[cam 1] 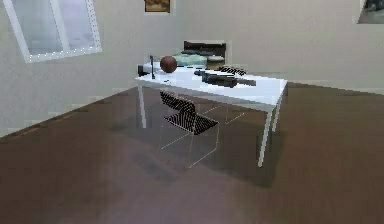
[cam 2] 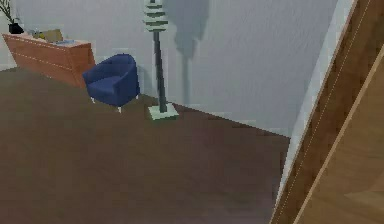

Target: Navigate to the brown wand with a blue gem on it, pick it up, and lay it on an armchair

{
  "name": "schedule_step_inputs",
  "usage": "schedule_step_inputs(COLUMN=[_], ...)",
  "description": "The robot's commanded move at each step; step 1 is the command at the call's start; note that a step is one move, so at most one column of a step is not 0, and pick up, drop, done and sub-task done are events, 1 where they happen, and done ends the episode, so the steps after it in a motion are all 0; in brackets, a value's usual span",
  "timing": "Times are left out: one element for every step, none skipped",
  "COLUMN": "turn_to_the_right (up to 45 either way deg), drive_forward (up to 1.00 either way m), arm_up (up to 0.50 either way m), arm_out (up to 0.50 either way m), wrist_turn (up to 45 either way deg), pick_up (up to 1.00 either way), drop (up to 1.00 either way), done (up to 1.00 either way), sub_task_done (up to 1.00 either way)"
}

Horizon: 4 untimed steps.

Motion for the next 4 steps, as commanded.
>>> schedule_step_inputs(turn_to_the_right=[0.0,-24.0,0.0,0.0], drive_forward=[0.55,0.0,1.0,0.1], arm_up=[0.0,0.0,0.0,0.0], arm_out=[0.0,0.0,0.0,0.0], wrist_turn=[0.0,0.0,0.0,0.0], pick_up=[0.0,0.0,0.0,0.0], drop=[0.0,0.0,0.0,0.0], done=[0.0,0.0,0.0,0.0], sub_task_done=[0.0,0.0,0.0,0.0])
